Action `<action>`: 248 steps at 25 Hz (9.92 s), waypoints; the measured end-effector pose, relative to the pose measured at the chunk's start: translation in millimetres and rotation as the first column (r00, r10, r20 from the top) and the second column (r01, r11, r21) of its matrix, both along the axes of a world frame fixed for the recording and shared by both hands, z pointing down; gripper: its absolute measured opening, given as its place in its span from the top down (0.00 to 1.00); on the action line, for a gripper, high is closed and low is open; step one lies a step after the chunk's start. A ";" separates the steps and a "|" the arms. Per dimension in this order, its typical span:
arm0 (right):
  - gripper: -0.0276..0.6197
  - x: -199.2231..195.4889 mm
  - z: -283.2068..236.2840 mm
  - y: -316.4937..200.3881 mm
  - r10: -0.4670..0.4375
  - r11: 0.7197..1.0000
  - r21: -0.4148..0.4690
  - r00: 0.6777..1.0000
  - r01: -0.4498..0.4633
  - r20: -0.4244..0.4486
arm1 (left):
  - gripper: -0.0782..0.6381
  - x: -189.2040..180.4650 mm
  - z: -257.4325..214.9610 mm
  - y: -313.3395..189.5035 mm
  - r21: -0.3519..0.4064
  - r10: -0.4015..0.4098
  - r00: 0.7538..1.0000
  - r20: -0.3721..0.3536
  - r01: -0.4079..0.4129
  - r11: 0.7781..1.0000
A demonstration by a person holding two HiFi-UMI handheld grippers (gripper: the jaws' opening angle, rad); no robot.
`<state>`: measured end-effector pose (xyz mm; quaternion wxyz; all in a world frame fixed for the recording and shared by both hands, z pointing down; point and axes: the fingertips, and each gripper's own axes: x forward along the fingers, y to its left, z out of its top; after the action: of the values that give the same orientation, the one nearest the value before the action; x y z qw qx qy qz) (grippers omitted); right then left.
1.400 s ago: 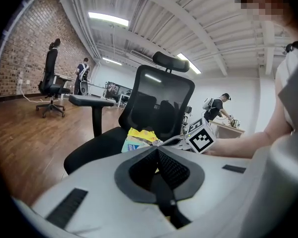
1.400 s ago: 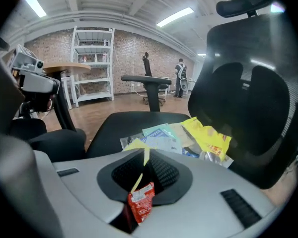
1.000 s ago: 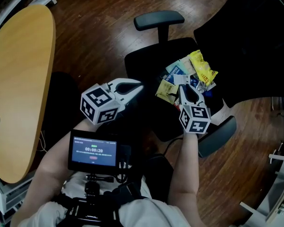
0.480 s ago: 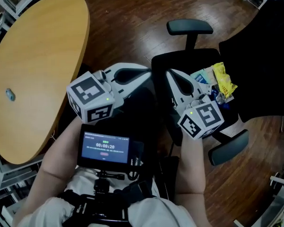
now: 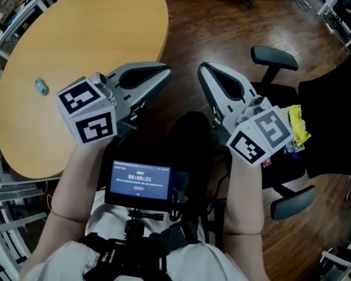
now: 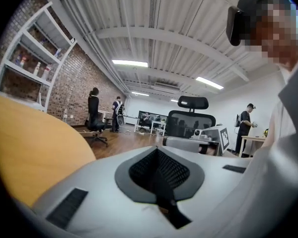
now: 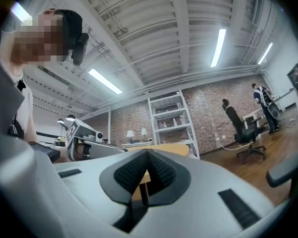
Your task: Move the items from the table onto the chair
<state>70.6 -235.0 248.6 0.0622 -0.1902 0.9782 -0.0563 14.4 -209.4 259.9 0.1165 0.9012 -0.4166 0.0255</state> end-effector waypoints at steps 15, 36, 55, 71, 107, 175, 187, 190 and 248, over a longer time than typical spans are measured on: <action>0.96 -163.4 -19.5 69.5 -0.339 0.940 0.028 0.941 0.339 -0.002 | 0.88 -147.2 -25.2 84.0 0.067 -0.273 0.962 -0.005 0.273 0.960; 0.96 -332.7 -30.6 180.5 -0.563 0.805 0.134 0.815 0.578 -0.137 | 0.88 -307.5 -6.5 188.3 0.100 -0.531 0.844 0.080 0.523 0.846; 0.96 -379.1 -14.4 214.2 -0.585 0.784 0.093 0.780 0.614 -0.223 | 0.88 -346.0 8.0 211.4 0.084 -0.600 0.791 0.120 0.594 0.800; 0.96 -397.6 -0.1 204.3 -0.579 0.794 0.025 0.768 0.607 -0.273 | 0.88 -349.9 9.6 216.6 0.078 -0.591 0.797 0.122 0.586 0.806; 0.64 -485.0 65.1 161.6 -0.450 0.813 -0.091 0.523 0.575 -0.724 | 0.88 -362.4 9.3 220.2 0.076 -0.585 0.800 0.135 0.580 0.811; 0.78 -331.8 -53.0 176.7 -0.053 0.447 0.719 0.818 0.533 -0.573 | 0.88 -295.0 -10.6 172.0 0.165 -0.462 0.886 0.038 0.450 0.877; 0.78 -225.0 -60.5 117.1 0.089 0.558 0.733 0.850 0.390 -0.520 | 0.88 -190.4 -20.6 98.5 0.189 -0.271 0.962 0.028 0.261 0.947; 0.78 -191.8 -58.6 101.8 0.134 0.584 0.732 0.847 0.352 -0.514 | 0.88 -153.7 -19.6 81.4 0.183 -0.213 0.976 0.041 0.202 0.962; 0.78 291.9 294.8 -39.4 0.391 0.847 0.249 0.233 -0.470 -0.890 | 0.88 274.5 180.6 -14.9 -0.172 0.545 0.837 0.053 -0.530 0.830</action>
<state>362.5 -274.4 543.4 -0.4853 -0.4513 0.7476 0.0436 288.8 -224.4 440.4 0.1512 0.9681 -0.1483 0.1337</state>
